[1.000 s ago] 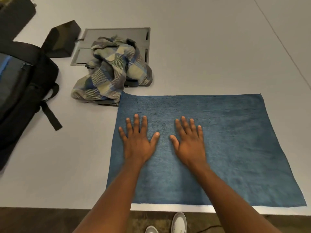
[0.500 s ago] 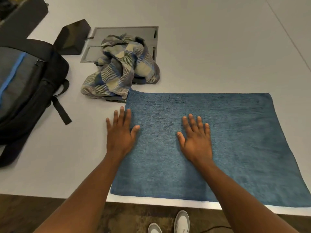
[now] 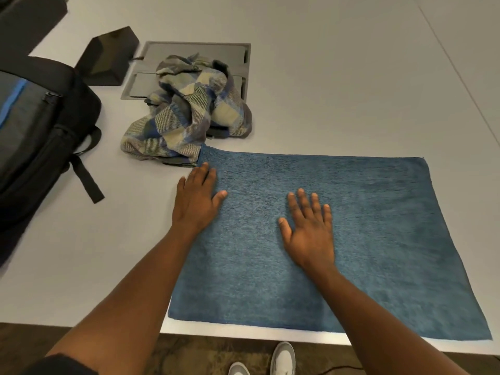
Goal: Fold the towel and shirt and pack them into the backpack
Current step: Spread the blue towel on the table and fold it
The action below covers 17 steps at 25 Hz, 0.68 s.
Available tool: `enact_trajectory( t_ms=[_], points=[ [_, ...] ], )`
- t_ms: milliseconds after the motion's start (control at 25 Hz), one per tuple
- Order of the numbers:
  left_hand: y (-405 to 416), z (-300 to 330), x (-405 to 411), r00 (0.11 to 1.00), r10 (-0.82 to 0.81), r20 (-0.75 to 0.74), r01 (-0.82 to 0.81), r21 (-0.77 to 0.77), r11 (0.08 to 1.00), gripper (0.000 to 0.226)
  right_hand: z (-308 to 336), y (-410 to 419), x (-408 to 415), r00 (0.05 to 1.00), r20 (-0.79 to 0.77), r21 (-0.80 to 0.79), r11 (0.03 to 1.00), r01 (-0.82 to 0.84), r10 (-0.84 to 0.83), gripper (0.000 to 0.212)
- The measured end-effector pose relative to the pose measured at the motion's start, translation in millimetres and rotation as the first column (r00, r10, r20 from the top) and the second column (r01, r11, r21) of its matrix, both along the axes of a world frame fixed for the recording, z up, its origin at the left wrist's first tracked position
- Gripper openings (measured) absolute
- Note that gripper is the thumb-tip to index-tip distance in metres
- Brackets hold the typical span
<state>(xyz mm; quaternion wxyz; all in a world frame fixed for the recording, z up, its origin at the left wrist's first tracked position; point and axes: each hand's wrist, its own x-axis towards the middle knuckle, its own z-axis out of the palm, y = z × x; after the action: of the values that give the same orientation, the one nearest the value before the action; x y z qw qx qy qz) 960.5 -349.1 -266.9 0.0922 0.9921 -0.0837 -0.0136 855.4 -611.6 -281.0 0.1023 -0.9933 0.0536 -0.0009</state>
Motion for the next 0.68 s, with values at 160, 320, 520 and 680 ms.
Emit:
enact_trajectory(
  t_ms=[160,320,520,680],
  points=[
    [-5.8,10.8,-7.0,0.979,0.202,-0.004,-0.201,-0.107,0.974,0.06,-1.2,0.3,-0.7,1.0,0.008,0.003,1.0,-0.019,0.019,0.066],
    [5.5,25.0,19.4,0.967,0.147,-0.209,-0.18,-0.151,0.972,0.06,0.1,6.3,-2.8,0.999,0.054,-0.006,1.0,0.009,-0.009,0.06],
    [18.3,28.5,39.2,0.947,0.061,-0.316,-0.163,-0.309,0.937,0.052,39.8,93.9,-29.3,0.953,0.108,0.232,0.925,-0.301,0.284,0.036],
    [19.8,34.3,28.0,0.964,0.0,-0.264,-0.085,-0.312,0.946,0.057,49.4,167.2,-61.6,0.908,-0.153,0.448,0.846,-0.289,0.391,0.045]
  ],
)
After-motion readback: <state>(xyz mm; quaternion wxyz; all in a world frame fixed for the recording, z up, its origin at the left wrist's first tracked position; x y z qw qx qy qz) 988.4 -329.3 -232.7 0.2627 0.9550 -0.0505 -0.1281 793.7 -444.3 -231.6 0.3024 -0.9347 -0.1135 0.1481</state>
